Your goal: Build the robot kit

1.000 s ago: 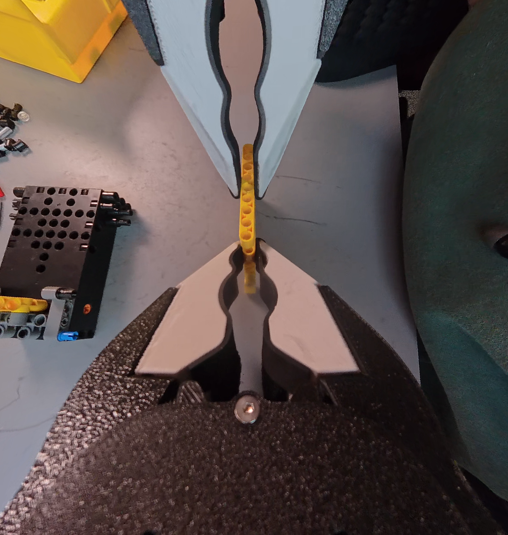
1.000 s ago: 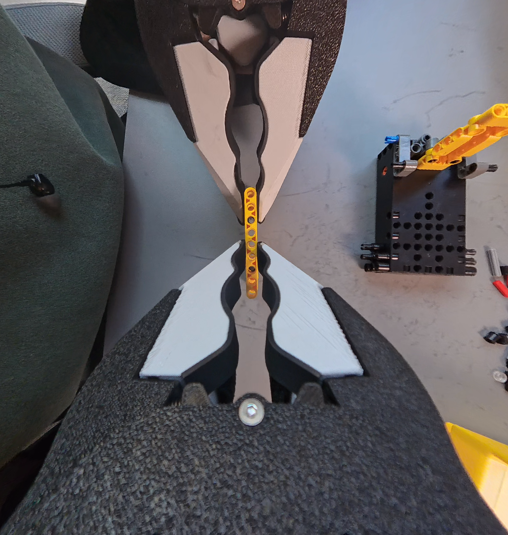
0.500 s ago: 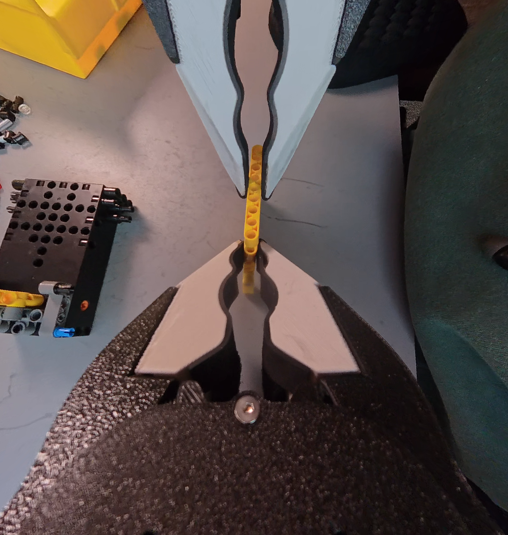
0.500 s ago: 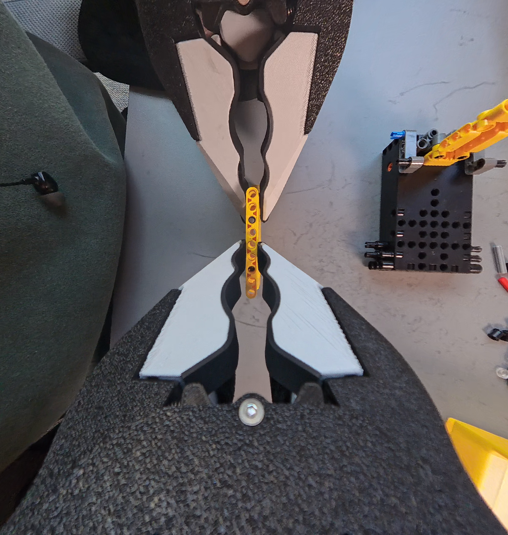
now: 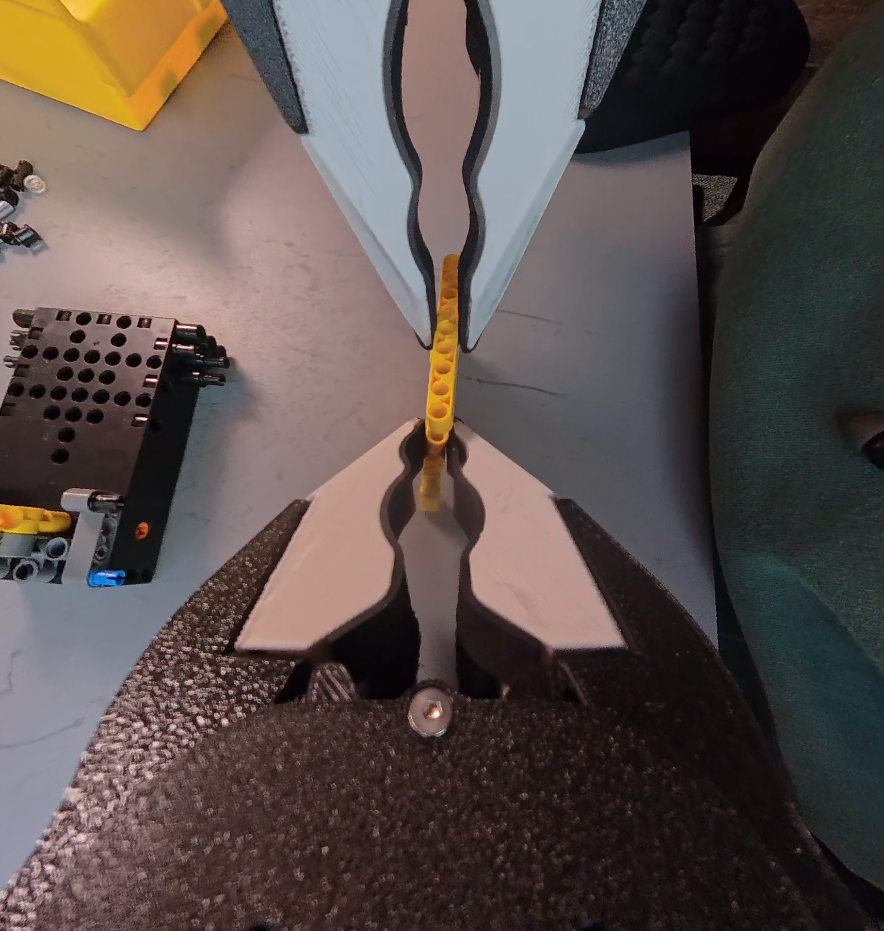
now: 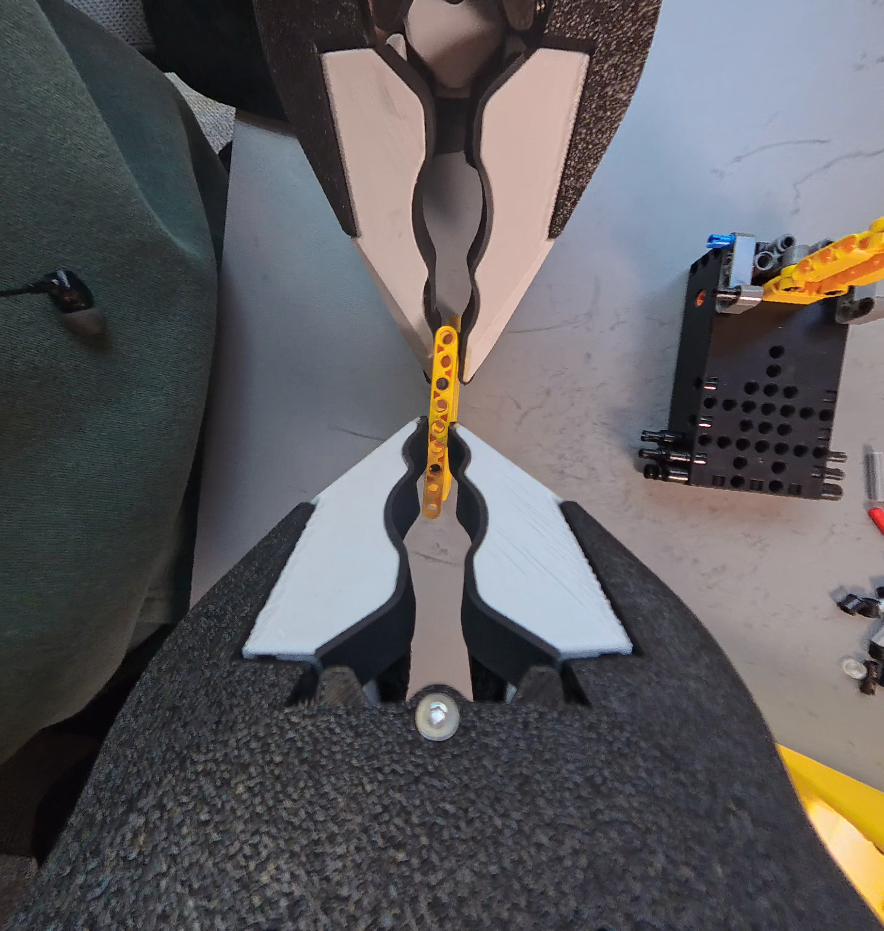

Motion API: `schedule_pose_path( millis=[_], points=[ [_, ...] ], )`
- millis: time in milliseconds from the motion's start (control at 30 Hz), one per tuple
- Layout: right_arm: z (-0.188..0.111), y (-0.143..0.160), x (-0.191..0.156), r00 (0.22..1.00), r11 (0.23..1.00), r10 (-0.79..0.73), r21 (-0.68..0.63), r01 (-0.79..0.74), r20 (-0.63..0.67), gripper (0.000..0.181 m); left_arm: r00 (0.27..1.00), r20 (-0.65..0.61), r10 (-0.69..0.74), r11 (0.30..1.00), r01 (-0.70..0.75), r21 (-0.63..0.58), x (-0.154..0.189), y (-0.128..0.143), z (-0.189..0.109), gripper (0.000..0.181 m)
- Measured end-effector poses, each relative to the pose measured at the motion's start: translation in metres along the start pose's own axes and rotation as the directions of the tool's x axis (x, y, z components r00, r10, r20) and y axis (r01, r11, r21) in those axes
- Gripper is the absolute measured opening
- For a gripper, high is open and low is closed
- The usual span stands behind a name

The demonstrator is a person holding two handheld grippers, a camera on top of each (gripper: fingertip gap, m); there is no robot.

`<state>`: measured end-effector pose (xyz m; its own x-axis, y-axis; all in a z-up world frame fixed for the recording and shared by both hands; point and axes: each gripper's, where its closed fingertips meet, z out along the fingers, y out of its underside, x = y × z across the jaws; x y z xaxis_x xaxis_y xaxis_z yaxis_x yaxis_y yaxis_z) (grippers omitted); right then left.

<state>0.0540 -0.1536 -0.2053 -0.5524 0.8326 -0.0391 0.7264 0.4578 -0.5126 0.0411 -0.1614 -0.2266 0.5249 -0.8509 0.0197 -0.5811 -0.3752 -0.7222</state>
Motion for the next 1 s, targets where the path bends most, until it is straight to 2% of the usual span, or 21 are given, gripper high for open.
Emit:
schedule_pose_path(
  millis=[267,400,533,833,1000],
  points=[
    [0.0014,-0.0009,0.0015,1.0,1.0,0.016,0.003,-0.016,-0.007,0.007,0.999,-0.022,-0.033,0.999,0.033,0.005,-0.0006,-0.0001,-0.0003,0.007],
    [0.0025,-0.0012,0.0057,0.996,1.0,-0.022,0.013,0.023,-0.09,0.007,0.997,-0.042,-0.065,0.998,0.065,0.009,-0.0006,-0.0002,-0.0006,0.006],
    [0.003,-0.0014,0.0045,0.998,0.999,0.036,0.042,-0.034,-0.06,0.007,0.999,-0.023,-0.036,0.999,0.036,0.003,0.0004,-0.0002,-0.0006,0.006],
    [0.0044,-0.0029,0.0035,0.992,0.981,0.105,0.171,-0.093,-0.065,0.007,0.999,-0.018,-0.029,1.0,0.029,-0.001,0.0007,0.0004,-0.0009,0.006],
    [0.0027,-0.0031,-0.0001,0.989,0.972,0.074,0.229,-0.043,-0.131,0.008,1.0,-0.022,-0.009,1.0,0.009,0.002,0.0045,0.0008,-0.0006,0.007]
  ],
)
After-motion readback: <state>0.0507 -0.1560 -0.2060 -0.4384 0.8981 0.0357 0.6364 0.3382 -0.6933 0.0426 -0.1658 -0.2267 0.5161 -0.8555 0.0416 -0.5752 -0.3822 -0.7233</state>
